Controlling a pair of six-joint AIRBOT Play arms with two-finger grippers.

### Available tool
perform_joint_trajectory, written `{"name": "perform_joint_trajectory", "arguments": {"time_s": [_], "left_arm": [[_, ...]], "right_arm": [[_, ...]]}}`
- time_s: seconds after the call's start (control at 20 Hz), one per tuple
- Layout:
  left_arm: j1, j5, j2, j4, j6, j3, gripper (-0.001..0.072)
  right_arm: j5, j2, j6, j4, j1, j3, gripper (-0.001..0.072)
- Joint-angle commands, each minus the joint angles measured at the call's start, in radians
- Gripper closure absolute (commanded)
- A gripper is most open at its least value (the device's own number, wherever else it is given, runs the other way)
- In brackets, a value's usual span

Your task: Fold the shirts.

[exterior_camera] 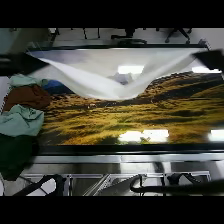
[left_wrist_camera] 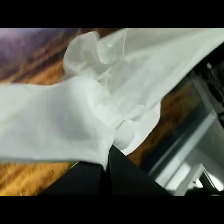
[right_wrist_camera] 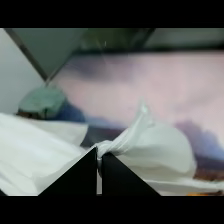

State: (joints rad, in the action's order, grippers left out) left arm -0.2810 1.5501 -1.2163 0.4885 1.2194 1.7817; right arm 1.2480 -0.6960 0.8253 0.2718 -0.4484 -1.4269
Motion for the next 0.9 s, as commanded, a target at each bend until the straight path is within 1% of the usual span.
{"name": "perform_joint_trajectory", "arguments": {"time_s": [0.0, 0.1, 0.2, 0.3, 0.35, 0.45, 0.55, 0.6, 0.65, 0.7, 0.8, 0.85], "left_arm": [[-0.101, -0.104, 0.239, -0.018, 0.092, 0.146, 0.0698], [-0.201, -0.1, 0.323, 0.061, 0.124, 0.215, 0.0699], [-0.277, -0.107, 0.374, 0.174, 0.173, 0.236, 0.0699], [-0.273, -0.089, 0.372, 0.239, 0.188, 0.236, 0.0699], [-0.246, -0.064, 0.347, 0.256, 0.188, 0.236, 0.0698], [-0.182, 0.005, 0.258, 0.254, 0.187, 0.231, 0.0698], [-0.09, 0.019, 0.164, 0.258, 0.164, 0.163, 0.0698], [-0.04, 0.008, 0.117, 0.285, 0.143, 0.111, 0.0698], [0.016, -0.02, 0.065, 0.341, 0.12, 0.049, 0.0698], [0.056, -0.06, 0.014, 0.41, 0.112, -0.012, 0.0698], [0.115, -0.153, -0.117, 0.526, 0.107, -0.114, 0.0698], [0.121, -0.195, -0.195, 0.542, 0.101, -0.149, 0.0698]], "right_arm": [[-0.098, 0.183, 0.013, -0.002, -0.108, -0.193, 0.0689], [-0.171, 0.23, 0.049, 0.06, -0.105, -0.252, 0.0689], [-0.202, 0.229, 0.058, 0.105, -0.076, -0.294, 0.069], [-0.201, 0.211, 0.058, 0.15, -0.052, -0.304, 0.0689], [-0.192, 0.195, 0.058, 0.163, -0.049, -0.303, 0.0689], [-0.124, 0.131, 0.057, 0.133, -0.05, -0.296, 0.0689], [-0.051, 0.038, 0.046, 0.063, -0.049, -0.232, 0.0689], [-0.029, -0.013, 0.011, 0.02, -0.046, -0.174, 0.0689], [-0.036, -0.063, -0.032, -0.006, -0.034, -0.11, 0.0689], [-0.072, -0.113, -0.072, -0.002, -0.002, -0.048, 0.0689], [-0.198, -0.241, -0.121, 0.048, 0.074, 0.035, 0.0689], [-0.241, -0.326, -0.133, 0.072, 0.113, 0.041, 0.0689]]}}
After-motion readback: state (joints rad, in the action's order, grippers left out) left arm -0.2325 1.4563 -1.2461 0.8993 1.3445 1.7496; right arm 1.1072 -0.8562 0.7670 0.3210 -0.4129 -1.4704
